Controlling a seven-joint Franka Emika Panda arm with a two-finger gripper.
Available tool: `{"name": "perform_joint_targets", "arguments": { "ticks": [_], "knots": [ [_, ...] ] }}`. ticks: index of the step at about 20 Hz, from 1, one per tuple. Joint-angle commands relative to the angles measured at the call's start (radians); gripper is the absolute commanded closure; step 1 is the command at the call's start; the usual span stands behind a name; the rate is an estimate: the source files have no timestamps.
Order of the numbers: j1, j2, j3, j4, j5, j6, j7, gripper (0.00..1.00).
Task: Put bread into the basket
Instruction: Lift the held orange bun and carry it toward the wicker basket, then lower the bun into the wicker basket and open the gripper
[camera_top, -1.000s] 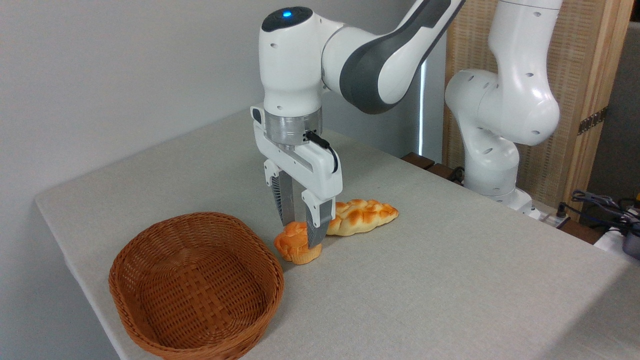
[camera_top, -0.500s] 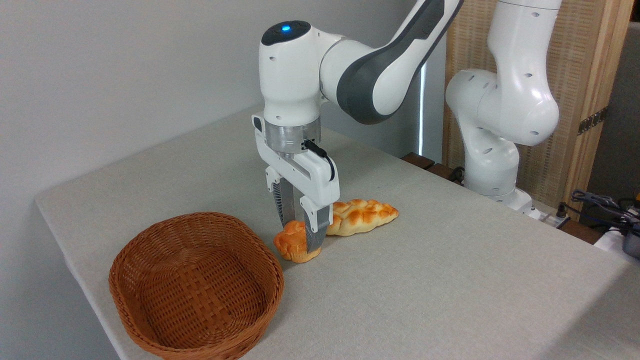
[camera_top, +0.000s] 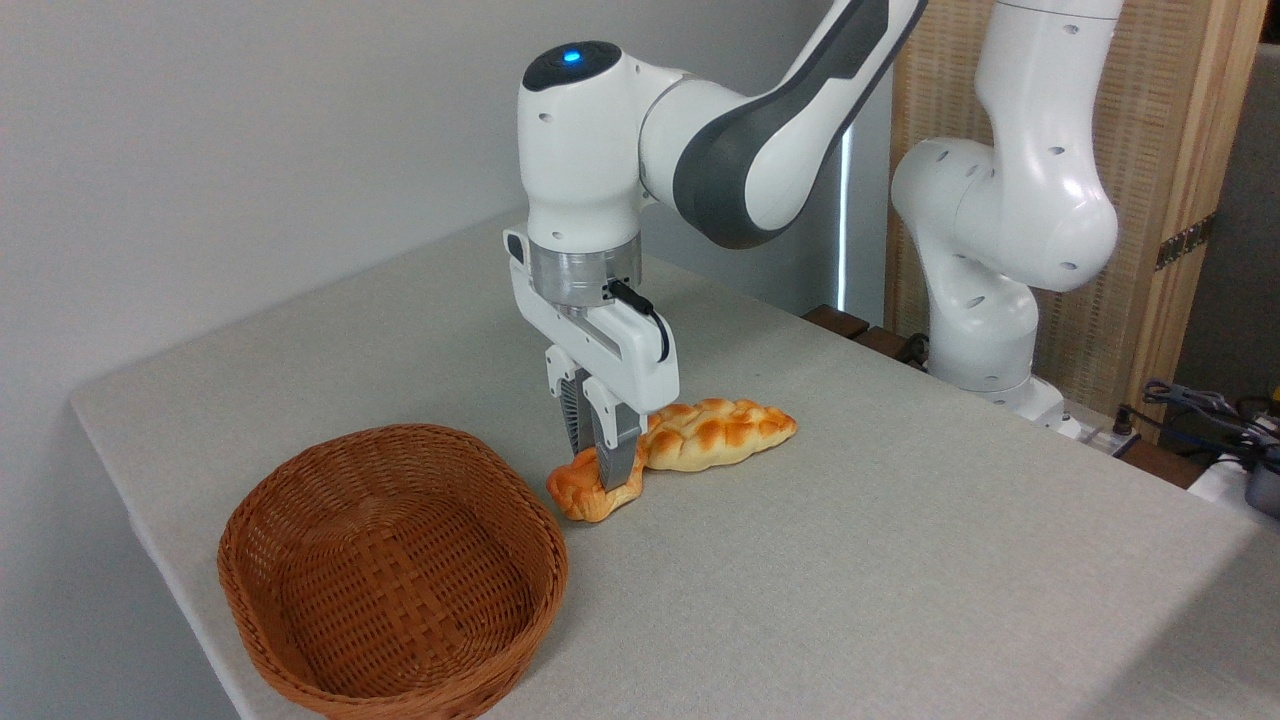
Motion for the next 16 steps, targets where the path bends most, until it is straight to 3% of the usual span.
{"name": "perform_joint_targets", "arguments": {
  "ticks": [1, 4, 5, 7, 10, 12, 16],
  "knots": [
    [-0.008, -0.003, 0.003, 0.021, -0.010, -0.035, 0.008, 0.78],
    [-0.018, 0.006, 0.003, 0.223, -0.017, -0.329, 0.013, 0.78],
    [-0.018, 0.017, 0.004, 0.287, -0.042, -0.395, 0.013, 0.78],
    [-0.017, 0.046, 0.022, 0.381, -0.130, -0.419, 0.011, 0.78],
    [-0.017, 0.130, 0.064, 0.499, -0.220, -0.390, 0.001, 0.77],
    [-0.017, 0.149, 0.069, 0.507, -0.268, -0.231, -0.010, 0.69],
    [-0.017, 0.218, 0.069, 0.506, -0.277, -0.024, -0.007, 0.60]
  ]
}}
